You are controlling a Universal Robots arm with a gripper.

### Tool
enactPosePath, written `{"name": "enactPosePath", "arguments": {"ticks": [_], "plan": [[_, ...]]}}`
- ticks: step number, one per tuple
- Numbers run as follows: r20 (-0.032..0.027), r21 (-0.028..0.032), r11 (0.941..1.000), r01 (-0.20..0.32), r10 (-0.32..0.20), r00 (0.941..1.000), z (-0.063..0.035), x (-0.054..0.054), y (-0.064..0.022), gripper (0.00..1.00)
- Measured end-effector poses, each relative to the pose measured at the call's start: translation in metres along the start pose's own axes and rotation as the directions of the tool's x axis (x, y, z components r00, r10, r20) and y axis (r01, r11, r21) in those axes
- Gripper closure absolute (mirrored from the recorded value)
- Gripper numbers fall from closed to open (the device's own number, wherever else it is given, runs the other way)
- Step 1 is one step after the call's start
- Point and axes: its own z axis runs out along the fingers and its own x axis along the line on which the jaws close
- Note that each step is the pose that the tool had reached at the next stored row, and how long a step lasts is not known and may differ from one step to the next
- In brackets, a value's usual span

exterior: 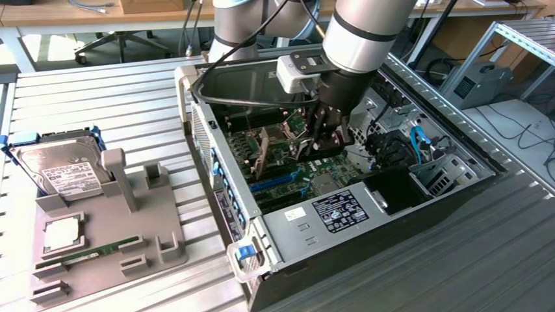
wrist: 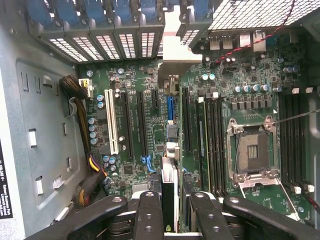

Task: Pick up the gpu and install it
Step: 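Insert the gpu into the slot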

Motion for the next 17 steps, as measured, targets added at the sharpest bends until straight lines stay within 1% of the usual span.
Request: {"name": "enactPosePath", "arguments": {"ticks": [17], "plan": [[0.0000, 0.0000, 1.0000, 0.000, 0.000, 1.0000, 0.0008, 0.0003, 0.0037, 0.73]]}}
